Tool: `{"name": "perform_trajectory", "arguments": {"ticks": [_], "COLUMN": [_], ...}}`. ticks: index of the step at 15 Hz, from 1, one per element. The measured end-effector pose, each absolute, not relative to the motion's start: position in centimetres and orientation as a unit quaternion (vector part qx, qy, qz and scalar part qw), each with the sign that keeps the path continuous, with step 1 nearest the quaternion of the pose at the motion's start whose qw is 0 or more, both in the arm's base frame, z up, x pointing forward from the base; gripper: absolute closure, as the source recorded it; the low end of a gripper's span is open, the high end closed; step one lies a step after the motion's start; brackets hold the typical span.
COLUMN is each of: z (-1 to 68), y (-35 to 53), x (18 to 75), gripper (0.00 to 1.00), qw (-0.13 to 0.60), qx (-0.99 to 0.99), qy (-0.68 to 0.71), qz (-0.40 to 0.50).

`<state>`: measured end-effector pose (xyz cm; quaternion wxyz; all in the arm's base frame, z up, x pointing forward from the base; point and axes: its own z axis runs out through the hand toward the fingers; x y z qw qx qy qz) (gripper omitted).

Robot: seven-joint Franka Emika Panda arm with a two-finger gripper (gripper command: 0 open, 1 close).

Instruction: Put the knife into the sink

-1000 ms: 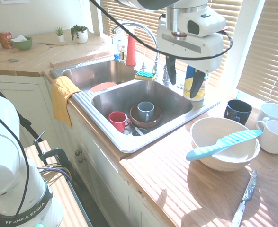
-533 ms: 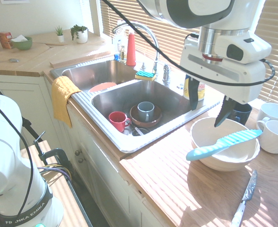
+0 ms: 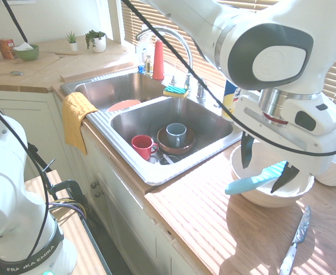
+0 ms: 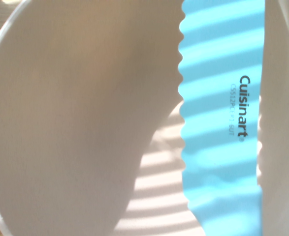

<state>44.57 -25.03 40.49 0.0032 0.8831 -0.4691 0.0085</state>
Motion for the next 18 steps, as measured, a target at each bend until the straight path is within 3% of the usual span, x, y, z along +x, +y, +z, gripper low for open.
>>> {"name": "perform_trajectory", "arguments": {"ticks": [18], "z": [39.2], "y": [-25.1], "x": [44.9], "gripper": [1.0], "qw": [-0.006], "qx": [0.88], "qy": [-0.474], "qz": [0.026]}}
